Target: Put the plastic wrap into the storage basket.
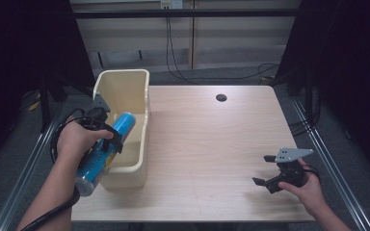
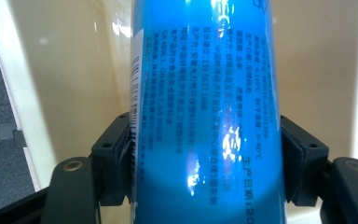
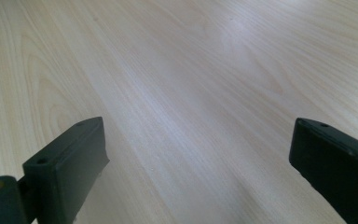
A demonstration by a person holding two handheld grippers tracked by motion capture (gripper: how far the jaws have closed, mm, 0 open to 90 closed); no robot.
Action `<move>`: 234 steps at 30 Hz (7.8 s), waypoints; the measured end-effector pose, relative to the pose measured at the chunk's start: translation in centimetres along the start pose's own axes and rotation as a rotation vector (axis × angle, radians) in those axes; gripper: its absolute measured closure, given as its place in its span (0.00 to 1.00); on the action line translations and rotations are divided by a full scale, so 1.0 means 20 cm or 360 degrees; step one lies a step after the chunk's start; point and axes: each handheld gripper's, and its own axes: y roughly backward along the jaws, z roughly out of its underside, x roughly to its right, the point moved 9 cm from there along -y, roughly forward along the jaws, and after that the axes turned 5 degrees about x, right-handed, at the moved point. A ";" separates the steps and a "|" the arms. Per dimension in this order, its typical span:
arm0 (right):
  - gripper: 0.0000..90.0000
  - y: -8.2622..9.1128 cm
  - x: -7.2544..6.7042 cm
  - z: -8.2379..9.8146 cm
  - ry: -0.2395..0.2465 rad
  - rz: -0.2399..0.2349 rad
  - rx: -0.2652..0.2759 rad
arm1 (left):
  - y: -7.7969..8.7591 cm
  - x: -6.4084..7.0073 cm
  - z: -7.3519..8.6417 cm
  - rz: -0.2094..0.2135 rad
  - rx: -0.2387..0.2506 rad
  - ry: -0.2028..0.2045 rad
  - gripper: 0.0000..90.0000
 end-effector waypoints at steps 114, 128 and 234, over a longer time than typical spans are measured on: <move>0.04 0.03 0.00 0.00 0.0014 0.0000 0.0012 | 0.16 0.14 -0.17 0.0109 0.0211 -0.0084 0.22; 0.04 0.03 0.00 0.01 0.0009 -0.0008 0.0012 | 0.14 0.33 -0.23 0.0188 0.0240 -0.0172 0.18; 0.04 0.02 -0.01 0.02 0.0036 -0.0030 -0.0010 | -0.51 1.18 -0.13 0.0576 0.0261 -0.0707 0.15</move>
